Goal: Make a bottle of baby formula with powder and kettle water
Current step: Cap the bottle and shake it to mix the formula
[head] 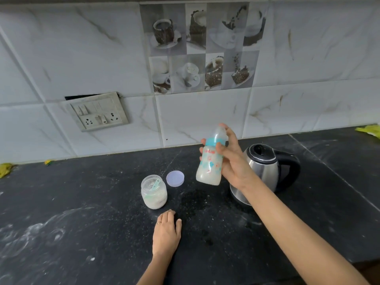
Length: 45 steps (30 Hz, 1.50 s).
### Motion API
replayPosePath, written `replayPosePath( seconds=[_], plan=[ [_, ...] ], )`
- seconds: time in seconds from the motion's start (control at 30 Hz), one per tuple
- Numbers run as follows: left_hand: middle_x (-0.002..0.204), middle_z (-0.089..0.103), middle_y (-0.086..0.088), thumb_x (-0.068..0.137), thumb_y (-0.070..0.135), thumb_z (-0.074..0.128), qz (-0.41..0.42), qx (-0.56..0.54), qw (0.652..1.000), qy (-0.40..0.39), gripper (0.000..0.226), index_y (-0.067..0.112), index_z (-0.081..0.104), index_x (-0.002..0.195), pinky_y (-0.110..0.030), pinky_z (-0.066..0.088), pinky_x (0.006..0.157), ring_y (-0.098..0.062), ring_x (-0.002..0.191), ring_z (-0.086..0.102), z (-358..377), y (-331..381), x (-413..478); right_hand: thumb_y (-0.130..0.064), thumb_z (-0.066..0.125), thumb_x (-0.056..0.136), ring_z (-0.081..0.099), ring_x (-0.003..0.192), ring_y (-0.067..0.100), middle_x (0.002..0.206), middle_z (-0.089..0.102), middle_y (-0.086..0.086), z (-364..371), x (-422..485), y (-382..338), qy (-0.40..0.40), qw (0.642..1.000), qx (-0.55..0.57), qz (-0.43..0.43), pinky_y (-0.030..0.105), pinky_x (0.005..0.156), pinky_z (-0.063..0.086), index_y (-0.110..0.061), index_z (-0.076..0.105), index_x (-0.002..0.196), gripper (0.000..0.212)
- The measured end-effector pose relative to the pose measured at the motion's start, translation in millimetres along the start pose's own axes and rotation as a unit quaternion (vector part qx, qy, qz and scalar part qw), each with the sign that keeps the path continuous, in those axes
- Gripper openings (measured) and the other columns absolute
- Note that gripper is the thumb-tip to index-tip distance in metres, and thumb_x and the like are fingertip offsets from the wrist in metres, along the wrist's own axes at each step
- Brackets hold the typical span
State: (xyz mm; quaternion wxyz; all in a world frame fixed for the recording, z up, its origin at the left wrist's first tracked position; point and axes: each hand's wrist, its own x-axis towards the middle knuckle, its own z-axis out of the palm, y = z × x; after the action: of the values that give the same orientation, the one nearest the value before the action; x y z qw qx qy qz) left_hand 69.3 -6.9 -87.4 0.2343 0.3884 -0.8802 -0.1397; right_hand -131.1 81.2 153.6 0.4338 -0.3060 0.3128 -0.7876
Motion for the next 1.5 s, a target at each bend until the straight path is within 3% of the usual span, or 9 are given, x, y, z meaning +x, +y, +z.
replayPosePath(
  seconds=[0.4,0.53,0.67,0.8,0.93,1.1,1.27,1.37,1.5],
  plan=[
    [0.111,0.064,-0.003,0.089,0.024,0.061,-0.009,-0.011,1.0,-0.005,0.021,0.011,0.061,0.106,-0.034,0.051,0.086,-0.022,0.104,0.057,-2.7,2.8,-0.8,-0.012,0.069,0.081,0.064,0.099,0.03,0.116,0.059,0.018,-5.8,8.8,-17.5,0.091,0.992,0.077,-0.051,0.047,0.091,0.052,-0.033,0.046,0.129,0.057],
    [0.111,0.063,-0.002,0.09,0.025,0.06,-0.009,-0.014,1.0,-0.006,0.021,0.012,0.061,0.106,-0.033,0.05,0.085,-0.021,0.104,0.056,-3.5,2.5,0.2,-0.013,0.075,0.076,0.064,0.098,0.032,0.113,0.062,0.02,-10.6,3.0,-11.8,0.007,1.0,0.007,0.007,0.052,0.092,0.05,-0.035,0.049,0.129,0.063],
    [0.109,0.064,-0.003,0.089,0.024,0.062,-0.005,-0.009,1.0,-0.006,0.02,0.011,0.061,0.104,-0.034,0.052,0.083,-0.023,0.101,0.058,-3.1,3.0,0.0,-0.011,0.066,0.085,0.067,0.094,0.029,0.114,0.059,0.017,-6.1,8.0,-8.5,0.102,0.99,0.086,-0.043,0.054,0.1,0.045,-0.035,0.048,0.127,0.052],
    [0.11,0.064,-0.002,0.09,0.025,0.06,-0.004,-0.012,1.0,-0.004,0.021,0.011,0.061,0.106,-0.033,0.051,0.085,-0.022,0.103,0.057,-4.6,3.0,0.0,-0.015,0.082,0.071,0.064,0.095,0.035,0.111,0.061,0.022,-2.1,3.6,3.1,-0.026,0.999,0.014,0.024,0.05,0.089,0.053,-0.033,0.049,0.127,0.067],
    [0.112,0.063,-0.001,0.091,0.027,0.057,-0.01,-0.023,1.0,-0.007,0.021,0.012,0.06,0.107,-0.033,0.049,0.087,-0.021,0.105,0.055,-4.6,3.6,0.1,-0.012,0.067,0.086,0.063,0.101,0.032,0.117,0.059,0.02,1.1,15.6,4.6,0.098,0.991,0.087,-0.029,0.051,0.096,0.05,-0.033,0.044,0.132,0.056],
    [0.112,0.062,-0.001,0.092,0.029,0.055,-0.009,-0.021,1.0,-0.012,0.022,0.013,0.059,0.108,-0.032,0.048,0.088,-0.021,0.105,0.054,-4.7,1.6,0.6,-0.012,0.074,0.075,0.063,0.096,0.036,0.109,0.063,0.021,-0.7,10.1,11.6,0.008,0.999,0.036,0.023,0.051,0.085,0.054,-0.031,0.047,0.128,0.062],
    [0.112,0.062,-0.002,0.092,0.028,0.056,-0.007,-0.022,1.0,-0.011,0.022,0.012,0.059,0.108,-0.033,0.048,0.09,-0.021,0.106,0.055,-4.2,1.7,0.7,-0.023,0.07,0.084,0.061,0.099,0.033,0.113,0.056,0.022,3.3,23.2,9.1,0.166,0.973,0.161,0.019,0.05,0.096,0.05,-0.012,0.049,0.114,0.038],
    [0.116,0.061,-0.002,0.093,0.029,0.054,-0.011,-0.023,1.0,-0.016,0.025,0.012,0.059,0.111,-0.033,0.046,0.093,-0.02,0.109,0.053,-6.0,1.9,1.1,-0.028,0.05,0.099,0.062,0.095,0.032,0.096,0.066,0.017,9.8,22.5,11.4,0.204,0.96,0.181,0.06,0.045,0.079,0.058,-0.006,0.055,0.098,0.023],
    [0.115,0.061,-0.002,0.093,0.028,0.055,-0.006,-0.027,0.999,-0.017,0.025,0.012,0.059,0.111,-0.033,0.047,0.092,-0.021,0.109,0.053,-6.0,0.8,1.1,-0.026,0.047,0.102,0.061,0.097,0.036,0.112,0.06,0.019,16.2,23.6,14.6,0.237,0.933,0.253,0.097,0.049,0.064,0.06,-0.007,0.049,0.117,0.025]
  ],
)
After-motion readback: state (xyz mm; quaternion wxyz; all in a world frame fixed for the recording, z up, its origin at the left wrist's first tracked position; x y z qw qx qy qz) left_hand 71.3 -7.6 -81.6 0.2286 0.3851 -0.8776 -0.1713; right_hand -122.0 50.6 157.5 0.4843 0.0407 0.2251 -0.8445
